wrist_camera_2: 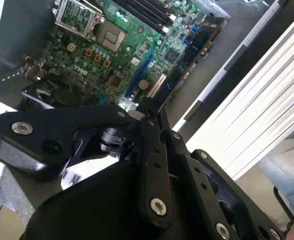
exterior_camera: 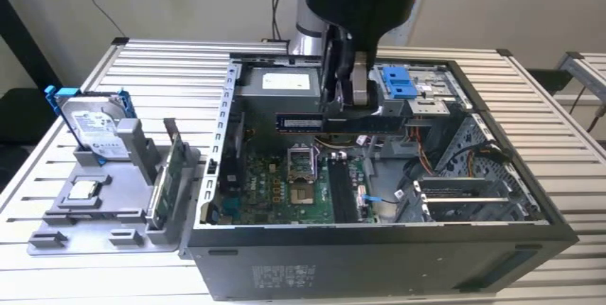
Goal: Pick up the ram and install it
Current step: 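Pick up the ram and move it above insertion slot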
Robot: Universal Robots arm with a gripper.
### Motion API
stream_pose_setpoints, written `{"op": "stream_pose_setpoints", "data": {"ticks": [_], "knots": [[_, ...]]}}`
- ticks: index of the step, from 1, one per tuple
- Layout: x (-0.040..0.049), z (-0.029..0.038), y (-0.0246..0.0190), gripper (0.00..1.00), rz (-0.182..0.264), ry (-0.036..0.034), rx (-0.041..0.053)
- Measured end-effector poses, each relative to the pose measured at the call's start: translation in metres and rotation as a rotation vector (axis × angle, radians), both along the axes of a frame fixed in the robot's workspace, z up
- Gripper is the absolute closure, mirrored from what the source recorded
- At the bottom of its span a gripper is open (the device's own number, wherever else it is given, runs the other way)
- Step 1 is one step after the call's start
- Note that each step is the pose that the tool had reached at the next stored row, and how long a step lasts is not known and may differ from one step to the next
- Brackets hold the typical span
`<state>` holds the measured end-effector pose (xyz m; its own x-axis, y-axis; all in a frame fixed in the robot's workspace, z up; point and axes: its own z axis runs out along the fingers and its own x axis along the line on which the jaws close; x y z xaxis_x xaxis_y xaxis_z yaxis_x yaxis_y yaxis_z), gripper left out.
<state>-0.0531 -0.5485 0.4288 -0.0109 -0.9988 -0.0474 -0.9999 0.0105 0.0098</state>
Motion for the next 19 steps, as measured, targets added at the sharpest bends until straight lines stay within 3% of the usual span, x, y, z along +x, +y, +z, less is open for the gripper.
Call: {"op": "stream_pose_setpoints", "data": {"ticks": [19], "knots": [[0.0491,0.0001,0.0,0.86,0.0,0.0005,-0.0001]]}}
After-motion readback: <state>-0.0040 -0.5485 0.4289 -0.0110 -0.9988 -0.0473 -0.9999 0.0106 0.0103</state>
